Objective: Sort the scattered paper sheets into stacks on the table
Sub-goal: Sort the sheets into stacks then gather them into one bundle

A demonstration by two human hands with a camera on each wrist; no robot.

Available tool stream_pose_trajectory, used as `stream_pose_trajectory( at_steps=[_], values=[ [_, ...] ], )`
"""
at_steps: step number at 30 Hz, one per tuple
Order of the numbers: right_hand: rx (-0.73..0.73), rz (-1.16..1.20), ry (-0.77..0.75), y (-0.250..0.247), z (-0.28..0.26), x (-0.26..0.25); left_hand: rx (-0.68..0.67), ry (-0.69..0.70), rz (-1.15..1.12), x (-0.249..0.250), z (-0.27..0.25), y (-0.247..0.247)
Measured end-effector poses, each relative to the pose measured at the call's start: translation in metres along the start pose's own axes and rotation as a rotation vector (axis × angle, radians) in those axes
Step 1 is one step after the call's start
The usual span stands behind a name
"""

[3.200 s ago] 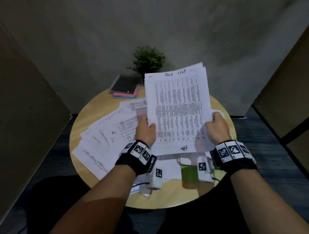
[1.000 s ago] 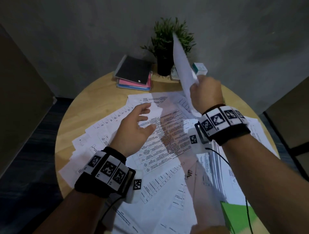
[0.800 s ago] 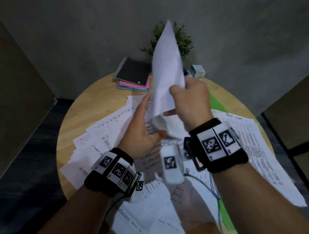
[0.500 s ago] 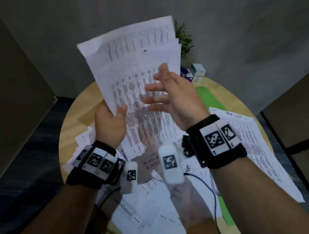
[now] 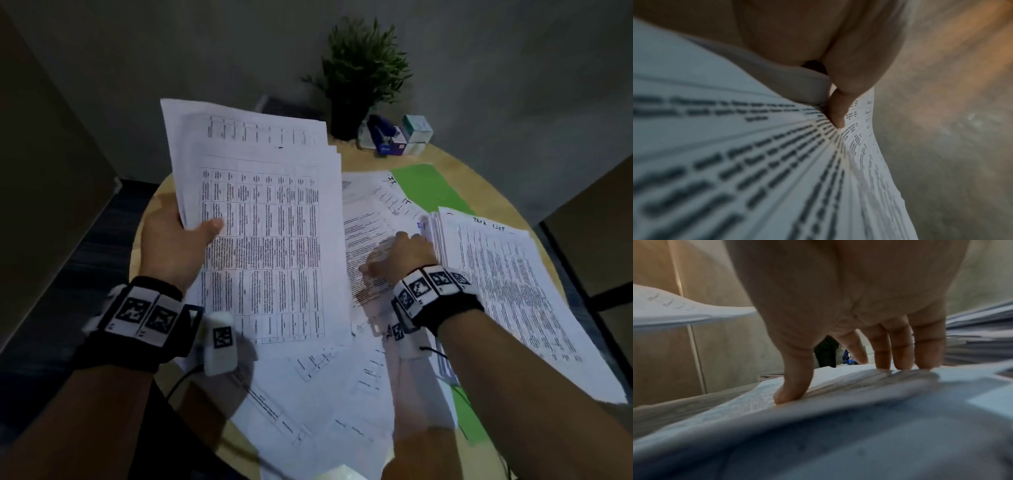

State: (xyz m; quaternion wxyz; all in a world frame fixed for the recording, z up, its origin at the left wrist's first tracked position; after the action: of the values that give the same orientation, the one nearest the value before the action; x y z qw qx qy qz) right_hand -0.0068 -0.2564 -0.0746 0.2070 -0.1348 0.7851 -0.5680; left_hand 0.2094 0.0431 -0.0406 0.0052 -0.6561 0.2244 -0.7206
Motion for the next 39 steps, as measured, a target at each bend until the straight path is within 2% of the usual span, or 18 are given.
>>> stream_pose_trajectory(
  at_steps=[5,11,14,22,25,29,32,36,39],
  values=[
    [0.084,0.017,0.013,-0.011,0.004,0.0,-0.027,0.014,-0.001,0.009,-0.003,0.009],
    [0.143,0.207,-0.078,-0.047,0.007,0.008,-0.099,-0.047,-0.043,0.009,-0.005,0.021],
    [0.205,0.286,-0.175,-0.084,0.003,0.005,-0.139,-0.045,-0.053,0.011,-0.007,0.027],
    [0.331,0.257,-0.511,-0.194,-0.022,-0.041,-0.289,-0.012,-0.141,0.027,-0.017,0.048],
    [0.318,0.206,-0.609,-0.21,-0.034,-0.065,-0.339,-0.009,-0.156,0.032,-0.019,0.058],
    [0.273,0.232,-0.682,-0.204,-0.04,-0.091,-0.4,0.004,-0.147,0.039,-0.025,0.069],
    [0.246,0.32,-0.671,-0.197,-0.038,-0.096,-0.355,0.01,-0.15,0.036,-0.021,0.062],
    [0.309,0.593,-0.538,-0.184,-0.018,-0.07,-0.247,0.031,-0.133,0.031,-0.011,0.038],
    [0.179,0.551,-0.365,-0.14,0.0,-0.043,-0.193,0.06,-0.064,0.027,-0.005,0.019]
  ],
)
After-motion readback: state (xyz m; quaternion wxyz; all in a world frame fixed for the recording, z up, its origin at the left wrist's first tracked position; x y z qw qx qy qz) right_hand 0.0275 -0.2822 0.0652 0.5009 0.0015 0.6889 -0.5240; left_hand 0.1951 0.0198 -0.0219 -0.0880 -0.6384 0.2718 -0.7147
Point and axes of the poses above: each hand's wrist, its own z-axis towards the middle knuckle, its own y-axis out of the palm, x = y × z, the point moved 9 cm from there along z, towards the middle knuckle, and after that the axes turned 4 degrees about z, right-handed, at the moved point
